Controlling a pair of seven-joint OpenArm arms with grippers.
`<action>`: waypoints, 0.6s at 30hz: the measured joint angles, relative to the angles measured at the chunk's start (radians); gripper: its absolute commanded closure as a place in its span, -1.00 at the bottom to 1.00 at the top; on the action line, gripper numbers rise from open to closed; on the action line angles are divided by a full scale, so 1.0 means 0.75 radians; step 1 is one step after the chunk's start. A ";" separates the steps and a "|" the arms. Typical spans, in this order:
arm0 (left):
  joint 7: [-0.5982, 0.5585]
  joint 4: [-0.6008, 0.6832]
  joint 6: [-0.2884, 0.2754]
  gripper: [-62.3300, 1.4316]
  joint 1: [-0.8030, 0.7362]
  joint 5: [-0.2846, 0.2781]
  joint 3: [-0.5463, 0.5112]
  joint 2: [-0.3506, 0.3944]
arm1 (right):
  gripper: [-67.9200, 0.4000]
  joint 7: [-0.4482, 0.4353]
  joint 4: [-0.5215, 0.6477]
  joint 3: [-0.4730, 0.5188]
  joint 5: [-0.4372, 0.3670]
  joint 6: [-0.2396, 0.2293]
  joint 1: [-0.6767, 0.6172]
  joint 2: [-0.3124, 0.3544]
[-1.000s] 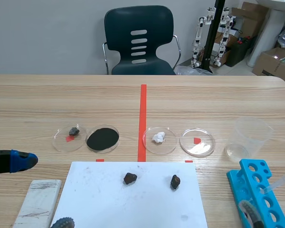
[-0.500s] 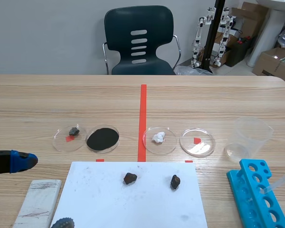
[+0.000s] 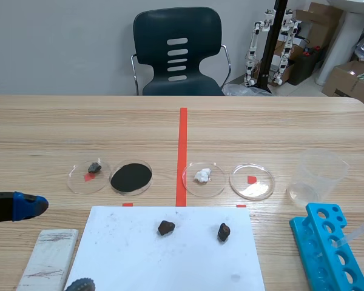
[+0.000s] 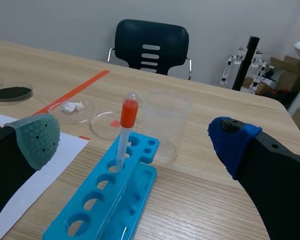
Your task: Pick up the dropper by the top with the right hand
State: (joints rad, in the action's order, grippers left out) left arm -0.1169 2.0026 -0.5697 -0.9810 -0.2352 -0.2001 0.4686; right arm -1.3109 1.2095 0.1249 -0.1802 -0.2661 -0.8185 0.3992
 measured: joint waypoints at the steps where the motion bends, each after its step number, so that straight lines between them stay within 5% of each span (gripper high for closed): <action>1: -0.001 0.000 0.000 -1.00 0.000 0.000 0.000 0.000 | -0.84 0.007 -0.008 0.000 -0.001 0.002 0.018 -0.010; 12: 0.000 0.000 0.000 -1.00 0.000 0.000 0.000 0.000 | -0.84 0.076 -0.033 -0.040 0.040 0.005 0.150 -0.058; 18: 0.000 0.000 0.000 -1.00 0.000 0.000 0.000 -0.001 | -0.84 0.238 -0.033 -0.103 0.067 0.004 0.218 -0.058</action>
State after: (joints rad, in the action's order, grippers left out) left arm -0.1169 2.0026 -0.5697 -0.9810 -0.2352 -0.2001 0.4683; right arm -1.1328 1.1847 0.0475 -0.1303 -0.2630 -0.6548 0.3553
